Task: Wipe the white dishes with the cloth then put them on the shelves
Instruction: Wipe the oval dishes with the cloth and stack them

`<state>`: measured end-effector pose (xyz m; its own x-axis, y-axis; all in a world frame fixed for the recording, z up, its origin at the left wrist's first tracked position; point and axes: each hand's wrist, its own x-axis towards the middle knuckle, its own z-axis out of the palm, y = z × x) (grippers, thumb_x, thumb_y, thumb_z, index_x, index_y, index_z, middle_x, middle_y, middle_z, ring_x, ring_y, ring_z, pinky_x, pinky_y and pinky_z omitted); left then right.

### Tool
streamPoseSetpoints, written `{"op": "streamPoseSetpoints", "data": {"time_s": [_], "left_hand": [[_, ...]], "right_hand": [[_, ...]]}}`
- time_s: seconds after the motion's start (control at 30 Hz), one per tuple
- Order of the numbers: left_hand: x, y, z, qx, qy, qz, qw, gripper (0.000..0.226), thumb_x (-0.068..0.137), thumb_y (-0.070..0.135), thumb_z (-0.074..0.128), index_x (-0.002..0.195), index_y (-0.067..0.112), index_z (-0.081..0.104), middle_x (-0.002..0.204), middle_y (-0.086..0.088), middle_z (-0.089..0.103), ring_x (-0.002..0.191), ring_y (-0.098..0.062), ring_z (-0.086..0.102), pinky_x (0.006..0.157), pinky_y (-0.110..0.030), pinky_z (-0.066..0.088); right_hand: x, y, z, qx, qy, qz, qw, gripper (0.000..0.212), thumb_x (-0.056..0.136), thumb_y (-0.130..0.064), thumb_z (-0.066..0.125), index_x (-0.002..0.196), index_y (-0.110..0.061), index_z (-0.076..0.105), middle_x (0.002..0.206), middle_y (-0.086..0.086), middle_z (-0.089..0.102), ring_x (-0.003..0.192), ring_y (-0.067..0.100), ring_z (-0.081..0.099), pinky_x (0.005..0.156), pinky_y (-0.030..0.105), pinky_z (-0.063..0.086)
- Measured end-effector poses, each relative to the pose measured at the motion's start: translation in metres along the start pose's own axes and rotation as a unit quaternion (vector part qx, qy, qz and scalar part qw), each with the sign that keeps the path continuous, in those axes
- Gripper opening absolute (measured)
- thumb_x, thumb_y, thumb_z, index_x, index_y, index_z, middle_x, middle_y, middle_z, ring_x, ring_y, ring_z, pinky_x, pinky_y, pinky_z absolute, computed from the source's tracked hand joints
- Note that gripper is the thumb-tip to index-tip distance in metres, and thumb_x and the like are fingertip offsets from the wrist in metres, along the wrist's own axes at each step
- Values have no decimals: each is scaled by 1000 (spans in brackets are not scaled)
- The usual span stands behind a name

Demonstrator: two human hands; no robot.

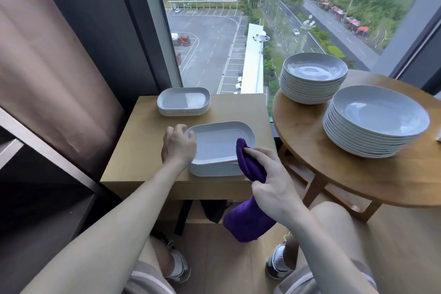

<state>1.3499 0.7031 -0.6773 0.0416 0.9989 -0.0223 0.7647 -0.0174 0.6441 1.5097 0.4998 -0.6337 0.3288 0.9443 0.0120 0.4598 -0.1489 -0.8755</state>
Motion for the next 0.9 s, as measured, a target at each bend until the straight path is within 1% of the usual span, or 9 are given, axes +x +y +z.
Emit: {"op": "streamPoseSetpoints", "data": {"time_s": [0.1,0.2,0.27,0.33,0.5,0.57,0.73,0.83,0.9], "left_hand": [[-34,10,-9,-77,43,64,994,29,103,36,52,120,17,64,123,-4,58,122,-25,53,95,-37,45],[-81,23,-19,-332,-146,3,932,49,93,57,49,99,15,74,101,-3,75,100,-22,67,78,-32,48],[-103,23,-22,-393,-266,15,880,58,98,59,49,111,11,77,109,-8,79,109,-27,71,87,-36,54],[-118,20,-25,-425,-309,35,850,49,101,46,59,119,4,74,117,-17,76,115,-32,70,103,-45,53],[-125,15,-37,-416,-248,38,874,19,102,15,68,117,6,75,112,-13,78,107,-25,74,93,-32,59],[-124,11,-46,-393,-218,38,893,18,102,12,66,114,0,72,110,-17,77,102,-27,73,92,-36,59],[-129,16,-67,-312,-188,103,926,26,98,27,68,106,2,64,101,-24,71,90,-32,68,89,-58,55],[-130,25,-80,-253,-172,156,939,19,100,35,59,106,19,68,95,-8,75,91,-31,70,84,-55,56],[-126,29,-87,-220,-158,169,948,21,104,34,56,102,18,69,92,-7,75,86,-28,69,78,-52,54]], "right_hand": [[-1,-4,4,23,-11,-3,1000,77,75,15,47,141,-24,56,139,-16,45,131,6,42,112,29,38],[2,-12,9,34,-10,-21,999,78,74,17,48,142,-21,56,141,-12,45,132,4,41,113,24,36],[2,-17,15,30,-13,-42,999,77,75,18,52,143,-18,54,141,-11,45,133,4,41,112,19,36],[1,-22,20,25,-26,-59,998,77,77,16,54,146,-18,52,142,-13,43,134,2,39,112,15,35],[-3,-23,26,3,-77,-93,993,69,87,-2,63,150,-24,46,149,-20,37,139,-6,31,116,22,32],[-4,-23,23,6,-92,-91,992,64,92,-10,64,151,-25,44,150,-20,37,140,-2,33,116,27,35],[-2,-25,11,-21,-18,-131,991,56,90,3,58,139,-24,55,130,-17,49,124,2,48,106,28,46],[0,-29,2,-50,19,-163,985,52,87,1,61,132,-26,59,122,-16,53,116,5,53,101,29,50],[-2,-34,-1,-49,41,-177,982,51,85,1,63,129,-26,62,120,-13,55,112,8,56,99,29,50]]}}
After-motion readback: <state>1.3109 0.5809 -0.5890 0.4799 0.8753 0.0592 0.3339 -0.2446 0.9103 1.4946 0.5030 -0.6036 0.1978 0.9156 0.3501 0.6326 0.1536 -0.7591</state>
